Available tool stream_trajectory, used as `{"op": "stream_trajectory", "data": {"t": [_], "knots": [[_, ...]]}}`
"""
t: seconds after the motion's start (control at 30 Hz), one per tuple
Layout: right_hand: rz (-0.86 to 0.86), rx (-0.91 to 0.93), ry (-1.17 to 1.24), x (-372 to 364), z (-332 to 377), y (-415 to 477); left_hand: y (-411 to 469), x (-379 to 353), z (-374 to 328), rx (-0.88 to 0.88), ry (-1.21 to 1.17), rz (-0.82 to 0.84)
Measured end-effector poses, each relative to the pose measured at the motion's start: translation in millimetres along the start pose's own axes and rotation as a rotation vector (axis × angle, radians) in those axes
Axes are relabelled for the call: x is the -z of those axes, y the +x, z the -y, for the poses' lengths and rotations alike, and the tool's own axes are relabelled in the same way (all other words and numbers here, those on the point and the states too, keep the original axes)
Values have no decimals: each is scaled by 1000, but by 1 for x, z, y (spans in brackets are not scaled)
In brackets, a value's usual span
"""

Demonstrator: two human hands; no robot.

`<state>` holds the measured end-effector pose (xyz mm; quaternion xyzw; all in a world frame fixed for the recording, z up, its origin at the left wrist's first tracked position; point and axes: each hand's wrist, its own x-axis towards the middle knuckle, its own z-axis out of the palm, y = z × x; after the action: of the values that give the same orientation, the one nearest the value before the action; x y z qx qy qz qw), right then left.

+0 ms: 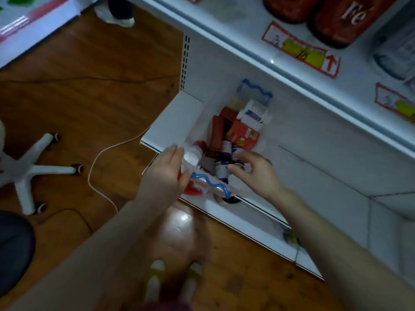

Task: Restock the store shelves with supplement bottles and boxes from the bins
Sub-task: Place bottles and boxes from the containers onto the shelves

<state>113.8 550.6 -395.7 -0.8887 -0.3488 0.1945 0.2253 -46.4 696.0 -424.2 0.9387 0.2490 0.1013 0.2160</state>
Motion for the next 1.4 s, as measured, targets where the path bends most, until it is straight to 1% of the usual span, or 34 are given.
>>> {"op": "stream_trajectory", "data": {"t": [0.1,0.3,0.57,0.63,0.7,0.77,0.87,0.93,1.0,1.1,1.17,1.27,1.4], "knots": [[35,12,1,-26,-10,24,13,-24,11,20,-38,9],[196,2,66,-73,-20,66,18,-48,24,1,-76,29],[313,169,-68,-103,-24,102,20,-47,21,52,-67,21],[355,207,-140,-113,-24,108,18,-46,21,51,-79,30],[346,251,-199,-121,-25,113,17,-46,21,42,-75,17],[335,255,-221,-122,-25,115,17,-46,20,41,-67,0],[343,290,-207,-117,-25,113,17,-44,16,52,-75,7],[342,281,-167,-110,-23,110,17,-44,16,62,-76,9],[325,241,-111,-103,-23,106,17,-44,15,64,-77,5],[266,197,17,-93,-23,96,19,-43,15,93,-73,31],[215,186,68,-88,-26,87,20,-42,14,82,-64,18],[110,153,174,-74,-27,73,22,-41,12,80,-70,18],[-118,6,342,-46,-28,54,22,-43,13,71,-46,2]]}}
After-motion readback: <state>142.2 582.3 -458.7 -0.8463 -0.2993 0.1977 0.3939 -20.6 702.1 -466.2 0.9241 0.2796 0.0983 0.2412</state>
